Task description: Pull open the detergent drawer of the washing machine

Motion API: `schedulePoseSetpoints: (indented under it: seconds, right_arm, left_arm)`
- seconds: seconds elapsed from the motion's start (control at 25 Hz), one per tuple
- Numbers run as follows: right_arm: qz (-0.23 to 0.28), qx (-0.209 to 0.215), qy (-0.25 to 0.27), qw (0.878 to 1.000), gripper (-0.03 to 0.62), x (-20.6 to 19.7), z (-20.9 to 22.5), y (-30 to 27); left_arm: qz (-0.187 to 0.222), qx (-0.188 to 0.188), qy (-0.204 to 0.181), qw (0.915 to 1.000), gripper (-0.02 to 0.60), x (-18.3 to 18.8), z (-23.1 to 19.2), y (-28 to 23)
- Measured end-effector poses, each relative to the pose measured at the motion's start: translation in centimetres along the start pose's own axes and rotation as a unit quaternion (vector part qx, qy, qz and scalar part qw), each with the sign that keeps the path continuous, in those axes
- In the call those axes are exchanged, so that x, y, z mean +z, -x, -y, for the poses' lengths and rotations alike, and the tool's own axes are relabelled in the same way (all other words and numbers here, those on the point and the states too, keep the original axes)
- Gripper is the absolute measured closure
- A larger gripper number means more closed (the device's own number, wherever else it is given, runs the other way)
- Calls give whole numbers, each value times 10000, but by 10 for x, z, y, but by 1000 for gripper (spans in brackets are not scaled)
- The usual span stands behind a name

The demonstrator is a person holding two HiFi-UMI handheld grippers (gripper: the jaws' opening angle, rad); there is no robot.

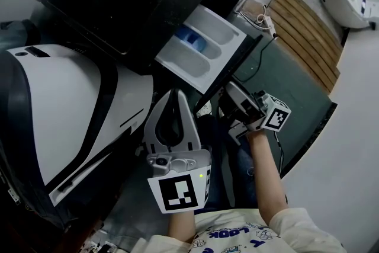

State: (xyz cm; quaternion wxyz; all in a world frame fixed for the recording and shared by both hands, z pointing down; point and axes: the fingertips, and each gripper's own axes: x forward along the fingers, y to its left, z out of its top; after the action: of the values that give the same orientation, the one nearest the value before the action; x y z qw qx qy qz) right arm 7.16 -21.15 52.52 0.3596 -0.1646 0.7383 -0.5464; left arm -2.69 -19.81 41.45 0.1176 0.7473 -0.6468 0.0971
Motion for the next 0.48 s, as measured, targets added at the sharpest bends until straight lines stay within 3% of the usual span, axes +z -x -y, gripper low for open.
schedulePoseSetpoints:
  seconds: [0.12,0.28,0.48]
  right_arm:
    - [-21,-32,13,10000,395,0,0,1]
    - [14,8,-9,10000,395,1,-1,6]
    - [24,-13,-21,10000,395,1,0,10]
  left_arm:
    - [-80,67,162,9998,568,-2,0,-2]
    - [-10,-48,2,10000,568,0,3,-5]
    - [-87,36,175,9998,568,-3,0,-7]
